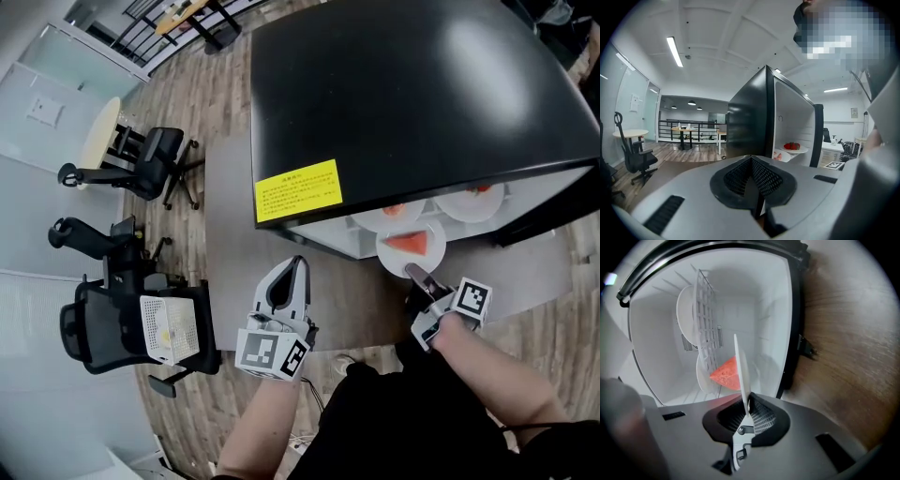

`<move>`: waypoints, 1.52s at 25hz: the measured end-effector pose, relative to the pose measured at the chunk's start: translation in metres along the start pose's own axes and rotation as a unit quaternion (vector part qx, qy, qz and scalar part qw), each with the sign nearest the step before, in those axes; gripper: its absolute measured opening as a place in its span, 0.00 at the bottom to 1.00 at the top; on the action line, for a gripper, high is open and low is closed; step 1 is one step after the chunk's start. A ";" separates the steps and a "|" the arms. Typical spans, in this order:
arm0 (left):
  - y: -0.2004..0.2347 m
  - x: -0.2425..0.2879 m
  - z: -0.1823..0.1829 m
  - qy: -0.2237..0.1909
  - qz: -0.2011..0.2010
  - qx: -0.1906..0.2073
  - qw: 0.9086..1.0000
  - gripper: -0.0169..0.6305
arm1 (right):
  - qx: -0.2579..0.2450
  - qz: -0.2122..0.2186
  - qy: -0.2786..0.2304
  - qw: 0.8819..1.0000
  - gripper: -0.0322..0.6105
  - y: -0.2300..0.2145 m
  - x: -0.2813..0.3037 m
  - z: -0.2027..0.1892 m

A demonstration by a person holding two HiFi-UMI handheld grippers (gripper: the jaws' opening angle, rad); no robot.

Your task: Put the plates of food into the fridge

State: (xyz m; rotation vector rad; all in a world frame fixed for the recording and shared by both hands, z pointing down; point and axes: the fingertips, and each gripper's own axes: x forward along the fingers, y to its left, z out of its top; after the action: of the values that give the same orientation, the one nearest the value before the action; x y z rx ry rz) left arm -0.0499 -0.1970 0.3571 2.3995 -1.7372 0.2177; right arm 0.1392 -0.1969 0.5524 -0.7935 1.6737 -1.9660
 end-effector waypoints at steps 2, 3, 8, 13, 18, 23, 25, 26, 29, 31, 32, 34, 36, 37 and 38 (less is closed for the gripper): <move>0.004 0.004 -0.003 0.005 0.007 -0.002 1.000 0.03 | 0.003 0.000 0.005 1.000 0.08 -0.001 0.009 0.005; 0.006 0.005 -0.004 0.007 0.010 -0.002 1.000 0.03 | 0.004 -0.001 0.006 1.000 0.08 -0.001 0.013 0.007; 0.014 0.004 -0.009 0.014 0.022 -0.005 1.000 0.03 | 0.007 -0.003 0.007 1.000 0.08 -0.005 0.024 0.013; 0.019 0.002 -0.013 0.019 0.033 -0.007 0.999 0.03 | 0.012 -0.007 0.005 1.000 0.08 -0.009 0.033 0.020; 0.027 -0.004 -0.023 0.027 0.047 -0.013 0.998 0.03 | 0.016 -0.012 0.007 1.000 0.08 -0.013 0.043 0.022; 0.034 -0.009 -0.024 0.029 0.056 -0.014 0.998 0.03 | 0.025 -0.011 0.002 1.000 0.08 -0.013 0.052 0.023; 0.037 -0.011 -0.022 0.028 0.061 -0.013 0.998 0.03 | 0.024 -0.012 0.001 1.000 0.08 -0.013 0.056 0.025; 0.039 -0.013 -0.021 0.027 0.064 -0.012 0.997 0.03 | 0.023 -0.012 0.001 1.000 0.08 -0.013 0.058 0.026; 0.044 -0.017 -0.019 0.028 0.071 -0.010 0.997 0.03 | 0.022 -0.013 0.002 1.000 0.08 -0.012 0.066 0.027; 0.047 -0.018 -0.021 0.029 0.076 -0.011 0.997 0.03 | 0.023 -0.017 0.001 1.000 0.08 -0.013 0.070 0.027; 0.048 -0.019 -0.021 0.030 0.077 -0.013 0.996 0.03 | 0.024 -0.019 0.001 1.000 0.08 -0.013 0.072 0.027; 0.048 -0.021 -0.022 0.031 0.080 -0.014 0.996 0.03 | 0.026 -0.023 -0.002 0.999 0.08 -0.013 0.073 0.028; 0.048 -0.024 -0.019 0.031 0.082 -0.014 0.996 0.03 | 0.031 -0.029 -0.007 0.999 0.08 -0.012 0.074 0.030; 0.049 -0.025 -0.019 0.031 0.083 -0.014 0.996 0.03 | 0.035 -0.033 -0.010 0.999 0.08 -0.012 0.074 0.031; 0.050 -0.025 -0.019 0.031 0.084 -0.013 0.996 0.03 | 0.038 -0.037 -0.013 0.999 0.08 -0.015 0.075 0.033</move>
State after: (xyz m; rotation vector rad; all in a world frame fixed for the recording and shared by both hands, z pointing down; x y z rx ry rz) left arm -0.1054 -0.1851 0.3725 2.2045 -1.9014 0.2860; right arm 0.1059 -0.2678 0.5808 -0.8600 1.5660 -2.0476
